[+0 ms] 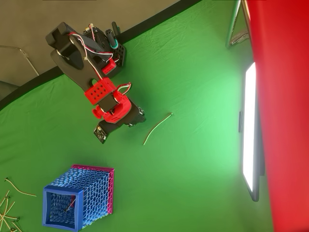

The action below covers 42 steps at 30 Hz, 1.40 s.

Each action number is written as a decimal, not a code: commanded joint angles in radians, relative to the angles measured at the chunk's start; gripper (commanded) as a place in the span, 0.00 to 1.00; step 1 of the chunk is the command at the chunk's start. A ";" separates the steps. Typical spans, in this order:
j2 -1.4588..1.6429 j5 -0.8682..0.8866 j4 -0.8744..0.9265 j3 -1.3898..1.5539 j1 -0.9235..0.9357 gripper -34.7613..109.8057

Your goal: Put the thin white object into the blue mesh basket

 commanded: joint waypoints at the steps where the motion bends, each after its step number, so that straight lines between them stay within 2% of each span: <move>1: -0.104 -0.026 0.040 -0.132 -0.012 0.36; 14: -0.391 -0.092 0.066 -0.394 -0.083 0.38; 42: -0.650 0.046 0.066 -0.577 -0.210 0.38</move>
